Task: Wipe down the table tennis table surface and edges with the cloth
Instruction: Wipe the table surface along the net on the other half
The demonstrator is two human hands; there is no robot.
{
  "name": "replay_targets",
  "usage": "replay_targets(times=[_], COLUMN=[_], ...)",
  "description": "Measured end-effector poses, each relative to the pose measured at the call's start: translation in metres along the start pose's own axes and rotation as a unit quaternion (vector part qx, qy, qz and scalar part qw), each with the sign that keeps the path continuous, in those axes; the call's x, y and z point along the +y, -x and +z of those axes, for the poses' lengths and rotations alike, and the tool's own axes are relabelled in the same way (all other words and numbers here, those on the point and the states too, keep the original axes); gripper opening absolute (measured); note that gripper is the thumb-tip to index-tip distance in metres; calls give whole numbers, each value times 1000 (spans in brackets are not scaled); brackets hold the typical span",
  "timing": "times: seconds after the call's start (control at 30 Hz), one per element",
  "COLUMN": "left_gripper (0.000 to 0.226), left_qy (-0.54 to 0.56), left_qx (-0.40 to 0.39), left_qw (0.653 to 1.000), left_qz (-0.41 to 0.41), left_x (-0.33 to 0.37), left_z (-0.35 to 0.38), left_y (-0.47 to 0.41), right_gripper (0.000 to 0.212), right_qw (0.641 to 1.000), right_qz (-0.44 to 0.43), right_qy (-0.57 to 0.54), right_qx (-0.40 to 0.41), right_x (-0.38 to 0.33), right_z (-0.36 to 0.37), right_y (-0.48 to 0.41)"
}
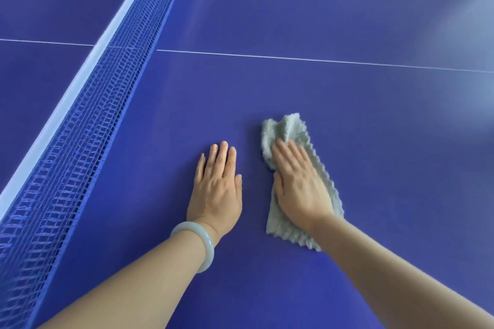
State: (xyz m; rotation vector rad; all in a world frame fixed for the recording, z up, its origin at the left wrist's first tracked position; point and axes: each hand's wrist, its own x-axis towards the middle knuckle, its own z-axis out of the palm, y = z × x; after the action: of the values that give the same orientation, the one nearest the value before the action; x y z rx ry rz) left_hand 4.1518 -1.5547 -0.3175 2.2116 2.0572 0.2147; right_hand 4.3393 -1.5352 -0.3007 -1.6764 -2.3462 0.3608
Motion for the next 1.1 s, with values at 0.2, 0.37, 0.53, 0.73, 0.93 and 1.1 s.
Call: replay_targets(times=[0.2,0.37,0.53,0.73,0.93,1.1], left_gripper=[55,56,55,56,56,56], left_qy=[8,3,10,-1,5,17], left_qx=[4,-1,-4,-3,-7,1], left_qw=[1000,1000,1000,1000,1000,1000], left_qz=[-7,-10,-14,-17,-18,-12], left_x=[2,3,5,5,2,4], left_z=[-3,-3,-3,-5,-4,-6], left_y=[-2,-1,-2,1,1,0], right_gripper=[50,58,64,54,58,59], right_qw=[987,988,997,996,997,991], right_qz=[-148,149,-72,84,67,-124], right_qy=[2,-2,-32,16,-17,17], right_qx=[-68,42,-28,38,38,-45], right_x=[54,38,-29,59,-23,34], right_z=[-19,-10,20,-19,15,-13], right_y=[29,-26,58,15,27,72])
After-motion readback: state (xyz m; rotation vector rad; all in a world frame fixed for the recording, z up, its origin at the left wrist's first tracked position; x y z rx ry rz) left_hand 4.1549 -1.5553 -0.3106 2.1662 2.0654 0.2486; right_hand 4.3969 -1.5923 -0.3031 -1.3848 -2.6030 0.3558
